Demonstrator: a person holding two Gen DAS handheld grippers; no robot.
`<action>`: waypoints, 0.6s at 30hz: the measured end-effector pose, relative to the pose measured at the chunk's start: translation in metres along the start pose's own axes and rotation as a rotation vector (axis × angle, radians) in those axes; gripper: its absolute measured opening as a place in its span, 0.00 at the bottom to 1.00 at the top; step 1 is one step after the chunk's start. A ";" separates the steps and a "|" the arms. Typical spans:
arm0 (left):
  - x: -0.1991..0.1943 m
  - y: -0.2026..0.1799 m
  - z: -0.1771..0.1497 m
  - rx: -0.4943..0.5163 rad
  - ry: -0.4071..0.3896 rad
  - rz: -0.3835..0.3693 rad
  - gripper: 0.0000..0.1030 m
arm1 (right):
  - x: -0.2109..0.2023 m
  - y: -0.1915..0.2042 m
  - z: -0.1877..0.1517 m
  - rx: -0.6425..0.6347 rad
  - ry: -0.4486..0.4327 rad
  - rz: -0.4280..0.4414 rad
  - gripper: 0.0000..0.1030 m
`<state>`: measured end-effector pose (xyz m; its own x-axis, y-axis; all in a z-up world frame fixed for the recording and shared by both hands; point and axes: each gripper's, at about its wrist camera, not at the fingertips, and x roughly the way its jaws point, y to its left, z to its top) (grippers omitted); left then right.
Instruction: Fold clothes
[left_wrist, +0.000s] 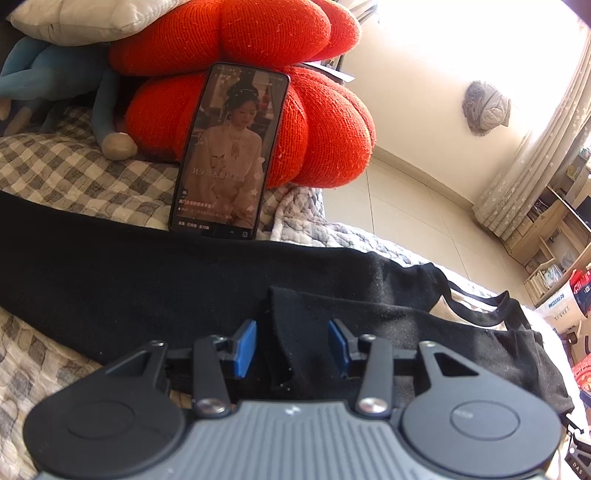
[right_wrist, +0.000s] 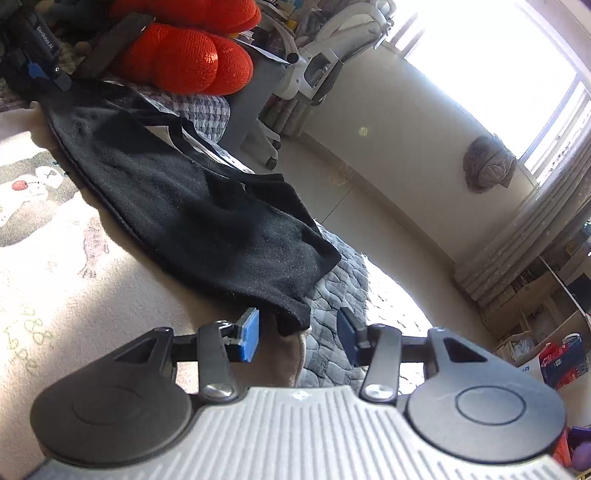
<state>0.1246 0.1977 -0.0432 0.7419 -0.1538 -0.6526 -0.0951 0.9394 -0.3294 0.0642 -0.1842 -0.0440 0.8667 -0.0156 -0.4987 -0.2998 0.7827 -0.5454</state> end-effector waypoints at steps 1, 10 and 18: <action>0.003 0.000 0.001 -0.002 -0.008 0.000 0.41 | 0.000 0.001 0.001 -0.012 -0.015 -0.009 0.48; 0.018 -0.006 -0.001 0.017 -0.072 0.001 0.07 | 0.003 0.012 0.001 -0.063 -0.071 0.007 0.10; 0.007 -0.015 -0.002 0.029 -0.088 -0.052 0.07 | 0.006 -0.012 -0.006 0.000 -0.013 -0.072 0.03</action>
<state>0.1304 0.1814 -0.0444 0.8009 -0.1761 -0.5723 -0.0370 0.9394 -0.3408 0.0703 -0.1974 -0.0448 0.8911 -0.0634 -0.4494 -0.2365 0.7802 -0.5791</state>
